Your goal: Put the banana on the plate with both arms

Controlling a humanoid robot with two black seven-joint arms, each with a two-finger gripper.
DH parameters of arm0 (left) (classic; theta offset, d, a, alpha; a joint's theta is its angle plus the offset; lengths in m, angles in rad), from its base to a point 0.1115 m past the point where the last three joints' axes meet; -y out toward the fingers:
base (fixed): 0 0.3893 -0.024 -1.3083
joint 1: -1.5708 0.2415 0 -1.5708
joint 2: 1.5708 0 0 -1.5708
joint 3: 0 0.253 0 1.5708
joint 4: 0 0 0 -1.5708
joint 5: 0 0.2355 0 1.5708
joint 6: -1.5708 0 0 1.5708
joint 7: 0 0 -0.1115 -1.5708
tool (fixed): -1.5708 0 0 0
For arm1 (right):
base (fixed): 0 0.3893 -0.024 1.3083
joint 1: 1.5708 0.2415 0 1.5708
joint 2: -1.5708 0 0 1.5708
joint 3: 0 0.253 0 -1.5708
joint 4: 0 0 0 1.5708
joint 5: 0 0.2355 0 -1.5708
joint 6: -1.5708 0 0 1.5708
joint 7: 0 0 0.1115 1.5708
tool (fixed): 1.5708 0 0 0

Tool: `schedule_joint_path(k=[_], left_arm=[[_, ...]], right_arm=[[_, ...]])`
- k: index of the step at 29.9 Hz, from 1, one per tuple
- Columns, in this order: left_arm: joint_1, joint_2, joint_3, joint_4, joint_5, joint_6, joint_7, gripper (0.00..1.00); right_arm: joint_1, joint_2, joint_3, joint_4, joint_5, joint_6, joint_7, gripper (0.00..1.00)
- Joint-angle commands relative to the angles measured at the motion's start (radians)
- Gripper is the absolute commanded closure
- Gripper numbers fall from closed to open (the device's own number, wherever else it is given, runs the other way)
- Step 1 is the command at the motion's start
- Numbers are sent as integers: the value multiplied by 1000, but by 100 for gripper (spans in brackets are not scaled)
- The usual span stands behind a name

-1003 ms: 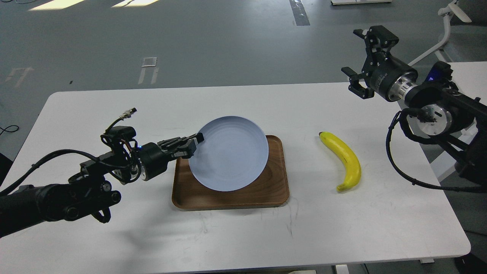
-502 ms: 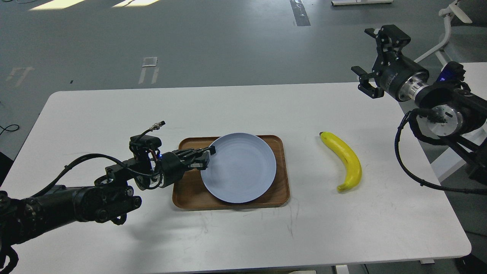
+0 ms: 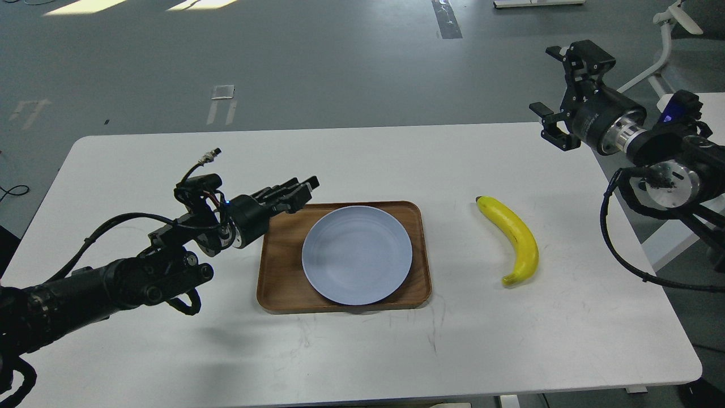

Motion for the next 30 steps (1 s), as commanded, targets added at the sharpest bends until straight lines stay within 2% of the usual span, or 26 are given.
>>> schedule_joint_path(k=[1, 2, 4, 6, 9, 11, 13, 16, 18, 25, 27, 30], left_arm=[[-58, 44, -72, -11, -187, -63, 0, 3], [-66, 54, -76, -11, -220, -92, 0, 3], [-74, 80, -141, -11, -397, -245, 0, 2], [-74, 101, -196, -11, -511, -351, 0, 2], [-74, 120, -242, -9, -602, -436, 0, 2], [-71, 132, -271, -9, -633, -448, 0, 2], [-62, 138, -311, -9, -663, -453, 48, 2], [-51, 144, -342, -6, -677, -455, 84, 2], [-34, 150, -343, -6, -677, -453, 82, 2], [1, 178, -343, -6, -676, -453, 75, 2], [4, 184, -343, -6, -676, -455, 70, 2], [14, 200, -343, -6, -671, -455, 65, 2]], right_arm=[[19, -69, -131, 53, -478, 0, 2, 1], [22, -81, -146, 64, -571, 0, 5, 1], [16, -117, -198, 75, -798, -1, 33, 1], [16, -118, -243, 70, -881, -4, 47, 2], [22, -117, -303, 65, -961, -12, 65, 3], [19, -114, -324, 53, -1013, -13, 67, 4], [16, -91, -340, 9, -1061, -29, 68, 4], [17, -29, -392, -59, -1089, -70, 87, 4], [17, 30, -438, -115, -1092, -125, 105, 4], [16, 174, -473, -197, -1090, -156, 108, 7], [13, 185, -476, -211, -1092, -161, 108, 8], [11, 201, -522, -229, -1092, -164, 108, 13]])
